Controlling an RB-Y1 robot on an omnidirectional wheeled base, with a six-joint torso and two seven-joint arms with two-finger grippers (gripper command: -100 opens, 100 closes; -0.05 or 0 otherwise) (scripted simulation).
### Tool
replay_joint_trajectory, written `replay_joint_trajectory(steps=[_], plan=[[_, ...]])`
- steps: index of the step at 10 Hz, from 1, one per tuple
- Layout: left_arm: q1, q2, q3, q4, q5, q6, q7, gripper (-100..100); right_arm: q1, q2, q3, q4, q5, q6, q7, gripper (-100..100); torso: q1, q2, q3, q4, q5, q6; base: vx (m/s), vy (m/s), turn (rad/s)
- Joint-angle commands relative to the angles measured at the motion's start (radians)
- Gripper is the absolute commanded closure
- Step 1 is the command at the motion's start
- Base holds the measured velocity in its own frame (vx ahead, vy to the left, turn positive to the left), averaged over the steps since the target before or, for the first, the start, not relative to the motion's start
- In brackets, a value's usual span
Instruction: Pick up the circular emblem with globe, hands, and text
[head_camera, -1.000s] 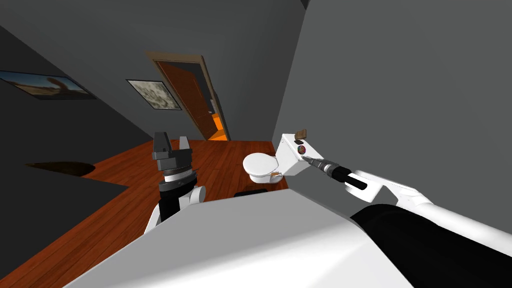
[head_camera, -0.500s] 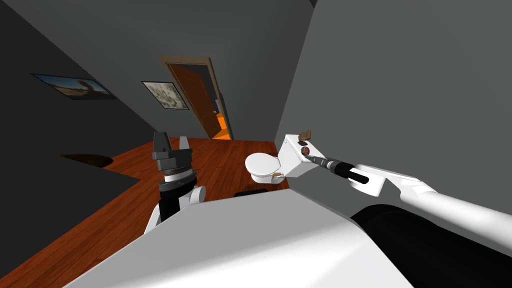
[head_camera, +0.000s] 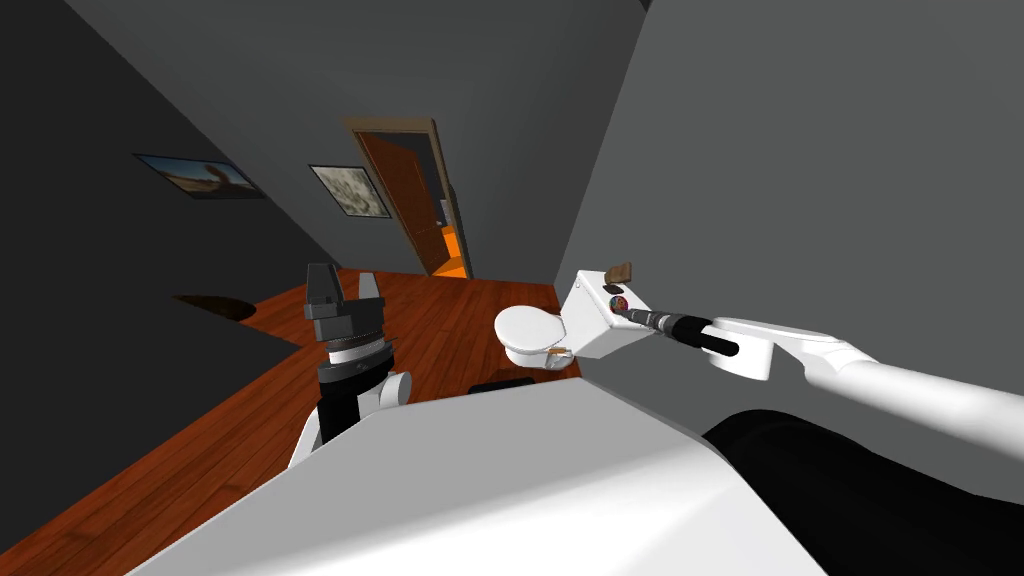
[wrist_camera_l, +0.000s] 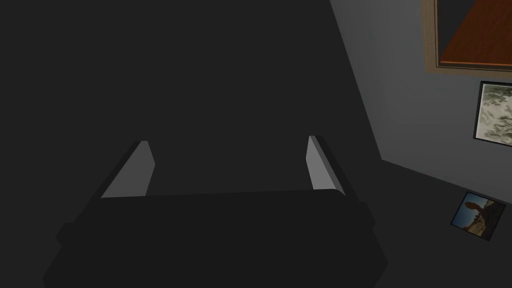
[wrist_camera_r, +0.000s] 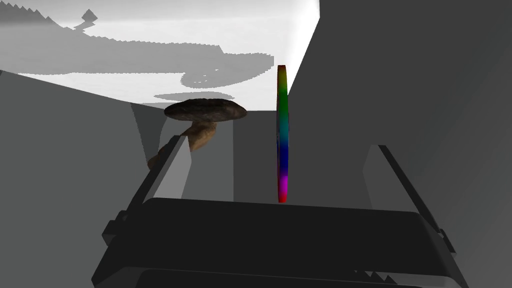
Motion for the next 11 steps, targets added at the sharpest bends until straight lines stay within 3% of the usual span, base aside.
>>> replay_joint_trajectory(steps=[1,3,4,5,6,7,9,10,11], plan=[[0.0,0.0,0.0,0.0,0.0,0.0,0.0,0,0.013,-0.037,-0.008,0.009,0.0,0.01,-0.007,-100,0.0,0.0,0.0,0.0,0.0,0.0,-0.01,0.008,0.083],[0.0,0.0,0.0,0.0,0.0,0.0,0.0,0,0.016,-0.042,-0.01,0.009,0.0,0.011,-0.008,-100,0.0,0.0,0.0,0.0,0.0,0.0,-0.006,0.004,0.035],[0.0,0.0,0.0,0.0,0.0,0.0,0.0,0,0.016,-0.044,-0.01,0.009,0.0,0.013,-0.009,0,0.0,0.0,0.0,0.0,0.0,0.001,0.0,0.0,0.0],[0.0,0.0,0.0,0.0,0.0,0.0,0.0,0,-0.034,-0.031,0.04,0.059,0.023,-0.032,-0.026,-100,-0.001,0.0,0.0,0.0,0.0,0.0,-0.021,0.038,0.136],[0.0,0.0,0.0,0.0,0.0,0.0,0.0,0,-0.05,-0.031,0.04,0.086,0.023,-0.032,-0.026,-100,0.001,0.001,0.0,0.0,0.0,0.0,-0.033,0.04,0.065],[0.0,0.0,0.0,0.0,0.0,0.0,0.0,0,-0.099,-0.019,0.09,0.124,0.046,-0.076,-0.044,-100,0.002,0.001,0.001,0.0,0.0,0.0,-0.046,0.05,0.138],[0.0,0.0,0.0,0.0,0.0,0.0,0.0,0,-0.115,-0.019,0.09,0.175,0.046,-0.077,-0.044,-100,0.002,0.002,0.001,0.001,0.0,0.001,-0.024,0.031,0.019],[0.0,0.0,0.0,0.0,0.0,0.0,0.0,0,-0.168,-0.007,0.14,0.209,0.069,-0.121,-0.061,-100,0.001,0.001,0.001,0.0,0.0,0.001,-0.023,0.038,0.113],[0.0,0.0,0.0,0.0,0.0,0.0,0.0,0,-0.181,-0.007,0.14,0.24,0.069,-0.121,-0.061,-100,0.001,0.001,0.001,0.0,0.0,0.0,-0.026,0.036,0.077]])
